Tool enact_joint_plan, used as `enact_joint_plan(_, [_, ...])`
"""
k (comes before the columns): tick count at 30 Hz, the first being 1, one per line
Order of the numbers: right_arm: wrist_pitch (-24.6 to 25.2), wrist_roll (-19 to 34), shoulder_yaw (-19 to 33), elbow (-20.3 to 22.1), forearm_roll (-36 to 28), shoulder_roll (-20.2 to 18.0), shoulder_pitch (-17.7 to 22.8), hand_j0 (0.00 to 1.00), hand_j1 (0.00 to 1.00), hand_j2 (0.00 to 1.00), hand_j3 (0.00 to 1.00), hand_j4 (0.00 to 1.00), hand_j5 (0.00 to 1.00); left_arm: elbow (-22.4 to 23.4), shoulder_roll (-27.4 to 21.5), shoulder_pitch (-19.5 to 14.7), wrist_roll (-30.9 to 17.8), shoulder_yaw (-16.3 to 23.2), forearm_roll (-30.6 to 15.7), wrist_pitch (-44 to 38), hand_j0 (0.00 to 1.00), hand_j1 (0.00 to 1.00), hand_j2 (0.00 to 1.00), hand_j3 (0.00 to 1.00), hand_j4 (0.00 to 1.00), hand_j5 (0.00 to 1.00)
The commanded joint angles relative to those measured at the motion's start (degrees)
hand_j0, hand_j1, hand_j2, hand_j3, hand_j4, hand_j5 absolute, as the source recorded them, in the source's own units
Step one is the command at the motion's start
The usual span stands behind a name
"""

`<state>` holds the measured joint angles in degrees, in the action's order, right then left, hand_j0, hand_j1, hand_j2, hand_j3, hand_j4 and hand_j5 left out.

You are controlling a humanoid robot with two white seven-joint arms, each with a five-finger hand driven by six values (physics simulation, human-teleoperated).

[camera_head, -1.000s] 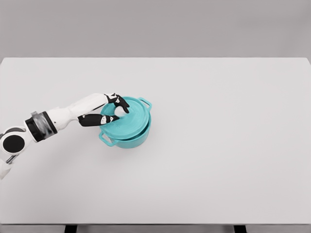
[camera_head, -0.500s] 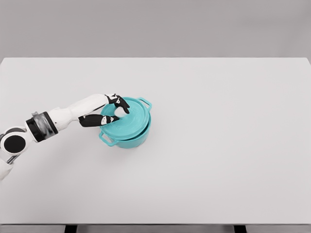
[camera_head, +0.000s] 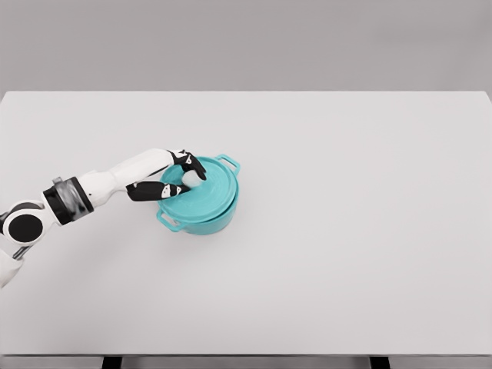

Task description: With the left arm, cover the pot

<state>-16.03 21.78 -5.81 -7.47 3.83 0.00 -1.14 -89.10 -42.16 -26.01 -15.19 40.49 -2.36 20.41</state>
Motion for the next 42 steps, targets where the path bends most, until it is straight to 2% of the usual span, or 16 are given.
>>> enact_joint_plan(1, [-0.1, 0.0, 0.0, 0.0, 0.0, 0.0, 0.0, 1.0, 1.0, 1.0, 1.0, 1.0, 1.0, 0.0, 0.0, 0.0, 0.1, -0.1, -0.3, 0.0, 0.56, 0.56, 0.56, 0.56, 0.56, 0.56])
enact_joint_plan(3, [0.0, 0.0, 0.0, 0.0, 0.0, 0.0, 0.1, 1.0, 1.0, 1.0, 1.0, 1.0, 1.0, 0.0, 0.0, 0.0, 0.1, -0.1, -0.3, 0.0, 0.69, 0.69, 0.69, 0.69, 0.69, 0.69])
enact_joint_plan(4, [0.0, 0.0, 0.0, 0.0, 0.0, 0.0, 0.1, 1.0, 1.0, 1.0, 1.0, 1.0, 1.0, 0.0, 0.0, 0.1, 0.1, -0.1, -0.3, 0.0, 0.71, 0.71, 0.71, 0.71, 0.71, 0.71])
enact_joint_plan(13, [-0.1, 0.0, 0.0, 0.0, 0.0, 0.0, 0.1, 1.0, 1.0, 1.0, 1.0, 1.0, 1.0, 0.2, 1.1, 0.1, 0.2, -0.1, 1.2, 0.5, 0.71, 0.71, 0.71, 0.71, 0.71, 0.71])
enact_joint_plan(16, [-0.1, 0.0, 0.0, 0.0, 0.0, 0.0, 0.0, 1.0, 1.0, 1.0, 1.0, 1.0, 1.0, 0.2, 1.1, 0.1, 0.2, -0.1, 1.3, 0.5, 0.77, 0.77, 0.77, 0.77, 0.77, 0.77])
enact_joint_plan(20, [0.0, 0.0, 0.0, 0.0, 0.0, 0.0, 0.0, 1.0, 1.0, 1.0, 1.0, 1.0, 1.0, 0.2, 0.9, 0.2, 0.2, -0.3, 1.1, 0.5, 0.79, 0.79, 0.79, 0.79, 0.79, 0.79])
enact_joint_plan(35, [-0.1, 0.0, 0.0, 0.0, 0.0, 0.0, 0.1, 1.0, 1.0, 1.0, 1.0, 1.0, 1.0, -1.2, 0.1, 0.3, -0.1, -0.7, -3.2, 0.6, 0.8, 0.8, 0.8, 0.8, 0.8, 0.8])
enact_joint_plan(42, [-0.1, 0.0, 0.0, 0.0, 0.0, 0.0, 0.1, 1.0, 1.0, 1.0, 1.0, 1.0, 1.0, -4.8, -7.4, 0.4, -0.1, -0.9, -8.3, 0.7, 0.86, 0.86, 0.86, 0.86, 0.86, 0.86])
